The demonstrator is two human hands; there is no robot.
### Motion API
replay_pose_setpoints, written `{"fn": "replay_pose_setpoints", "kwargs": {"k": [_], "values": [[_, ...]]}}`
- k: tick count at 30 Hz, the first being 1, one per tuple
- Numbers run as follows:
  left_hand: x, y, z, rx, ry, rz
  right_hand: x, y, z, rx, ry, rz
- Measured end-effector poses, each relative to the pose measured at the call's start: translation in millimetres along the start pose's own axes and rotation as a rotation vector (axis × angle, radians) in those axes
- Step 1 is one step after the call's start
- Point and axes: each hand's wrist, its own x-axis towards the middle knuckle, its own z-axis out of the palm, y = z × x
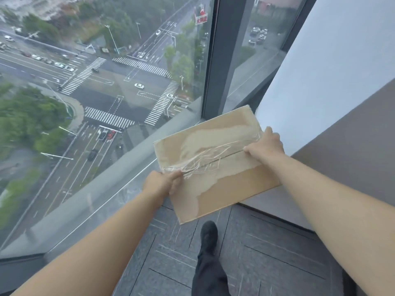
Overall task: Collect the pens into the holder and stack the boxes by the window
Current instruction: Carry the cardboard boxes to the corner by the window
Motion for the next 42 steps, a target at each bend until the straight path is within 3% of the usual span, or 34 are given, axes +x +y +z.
{"fn": "replay_pose_setpoints", "kwargs": {"k": [4,10,15,21,27,34,42], "values": [[56,53,35,-0.073,-0.002,-0.086,95,-34,0,-0.049,-0.036,0.007],[142,118,79,-0.014,-0.135,-0.231,213,-62,-10,-0.121,-0.068,0.137],[206,173,116,0.033,-0.232,-0.328,293,-84,-31,0.026,-0.142,0.191],[285,202,183,-0.043,-0.391,-0.429,392,-84,-21,0.04,0.018,0.175],[347,185,248,-0.112,-0.451,-0.507,483,-58,21,0.077,-0.002,0.146],[409,126,315,-0.123,-0.385,-0.489,565,-17,81,0.065,-0.078,0.063],[474,89,367,-0.104,-0.262,-0.335,649,13,142,-0.023,-0.118,0.042]]}}
